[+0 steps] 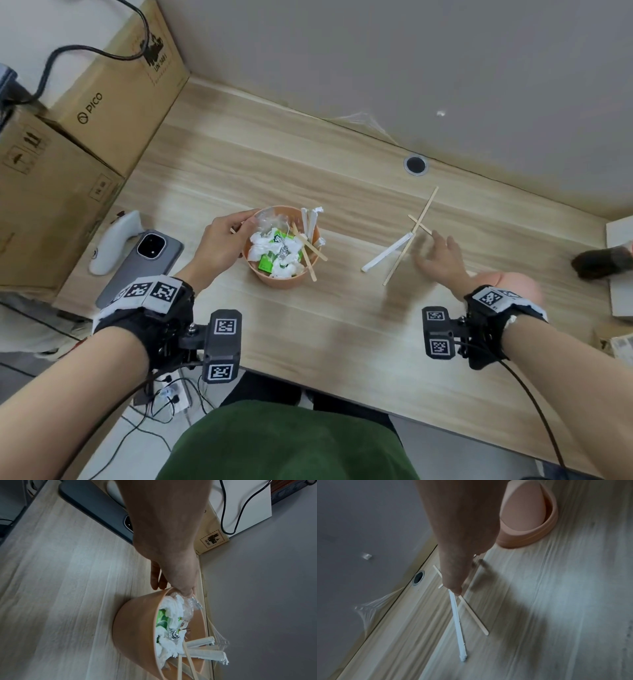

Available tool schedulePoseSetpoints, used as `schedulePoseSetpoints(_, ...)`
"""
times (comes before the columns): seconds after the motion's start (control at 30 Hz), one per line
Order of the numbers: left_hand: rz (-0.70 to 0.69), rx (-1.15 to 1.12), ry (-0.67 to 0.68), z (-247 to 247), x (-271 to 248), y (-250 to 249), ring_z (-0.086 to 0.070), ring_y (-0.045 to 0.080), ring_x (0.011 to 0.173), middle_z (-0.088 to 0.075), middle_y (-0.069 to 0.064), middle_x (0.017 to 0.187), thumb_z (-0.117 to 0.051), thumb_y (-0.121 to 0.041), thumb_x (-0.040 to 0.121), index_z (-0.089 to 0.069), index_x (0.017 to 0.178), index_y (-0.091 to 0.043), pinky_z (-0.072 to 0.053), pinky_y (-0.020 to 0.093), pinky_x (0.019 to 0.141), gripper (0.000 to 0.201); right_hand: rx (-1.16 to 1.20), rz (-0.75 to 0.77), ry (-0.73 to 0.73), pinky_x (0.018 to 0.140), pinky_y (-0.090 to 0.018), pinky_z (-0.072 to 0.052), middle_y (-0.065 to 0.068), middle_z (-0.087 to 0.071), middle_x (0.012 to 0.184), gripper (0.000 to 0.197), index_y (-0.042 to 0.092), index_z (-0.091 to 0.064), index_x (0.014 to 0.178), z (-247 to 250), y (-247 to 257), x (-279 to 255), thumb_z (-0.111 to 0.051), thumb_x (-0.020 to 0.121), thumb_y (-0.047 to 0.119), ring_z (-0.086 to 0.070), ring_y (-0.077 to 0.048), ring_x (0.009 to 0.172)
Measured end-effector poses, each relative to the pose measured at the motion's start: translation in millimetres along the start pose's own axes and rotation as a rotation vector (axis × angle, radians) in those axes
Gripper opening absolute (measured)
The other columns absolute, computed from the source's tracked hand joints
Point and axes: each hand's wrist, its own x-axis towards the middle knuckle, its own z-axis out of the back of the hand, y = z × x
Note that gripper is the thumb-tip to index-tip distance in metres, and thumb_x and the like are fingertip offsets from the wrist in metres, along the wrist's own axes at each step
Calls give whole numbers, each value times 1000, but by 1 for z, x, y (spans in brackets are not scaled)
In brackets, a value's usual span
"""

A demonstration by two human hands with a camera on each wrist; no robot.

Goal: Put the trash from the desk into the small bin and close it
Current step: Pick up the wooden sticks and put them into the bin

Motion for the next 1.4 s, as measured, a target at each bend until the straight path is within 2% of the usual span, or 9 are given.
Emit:
schedulePoseSetpoints(0.2,19,9,1,0,1,-2,-61,20,81,-62,-22,64,-55,-42,96,-67,100,-53,-58,42,74,16,-57,18,-19,112,-48,-28,-14,-28,149,93,15,-31,143,-13,26,0,-62,69,61,-25,-35,139)
schedulePoseSetpoints(0.3,18,15,6,-1,1,-4,-58,19,79,-60,-24,60,-55,-42,96,-66,101,-51,-55,39,75,15,-144,28,-54,105,-50,-32,-9,-20,152,80,16,-29,143,-36,33,-18,-62,77,47,-21,-35,137)
schedulePoseSetpoints(0.47,18,17,-4,-3,6,-5,-58,18,78,-60,-27,60,-54,-38,97,-69,112,-41,-50,29,68,21,-46,38,-96,101,-44,-35,-14,-35,139,57,10,-43,132,-38,37,-25,-57,85,39,-30,-37,128)
schedulePoseSetpoints(0.63,22,21,-1,-3,7,-5,-58,17,75,-59,-26,58,-53,-32,98,-66,99,-50,-50,33,73,22,130,-8,-195,96,-43,-35,-20,-39,131,69,-1,-35,126,-38,48,-13,-68,78,35,-37,-40,121)
schedulePoseSetpoints(0.73,33,18,-4,-3,7,-5,-58,17,76,-60,-28,60,-52,-32,99,-67,106,-45,-50,32,73,22,94,5,-118,98,-41,-36,-20,-40,132,78,-3,-34,127,-45,63,-7,-77,73,33,-38,-38,124)
schedulePoseSetpoints(0.93,21,16,0,-3,6,-7,-57,11,73,-60,-30,60,-52,-30,99,-65,99,-49,-49,29,74,23,-21,225,108,100,-37,-39,-18,-44,128,55,5,-43,127,-40,61,-8,-67,77,5,-46,-35,120)
schedulePoseSetpoints(1.13,17,-5,7,-3,7,-4,-58,11,76,-62,-31,64,-52,-31,99,-67,108,-42,-49,31,75,21,-47,69,27,97,-39,-44,-12,-47,122,77,5,-47,121,-45,44,-25,-80,66,48,-46,-29,117)
schedulePoseSetpoints(1.27,13,-13,4,-4,7,-1,-60,11,79,-63,-28,67,-52,-33,99,-69,114,-39,-51,30,74,24,-207,155,62,60,-29,-38,-13,-55,90,25,8,-52,85,-55,59,-28,-68,77,25,-56,-32,91)
schedulePoseSetpoints(1.4,-2,-19,-14,-5,8,3,-58,4,77,-68,-15,89,-50,-31,100,-69,119,-34,-47,27,75,27,-321,145,130,63,-32,-41,-11,-48,90,12,10,-48,87,-47,65,-32,-58,81,13,-51,-30,81)
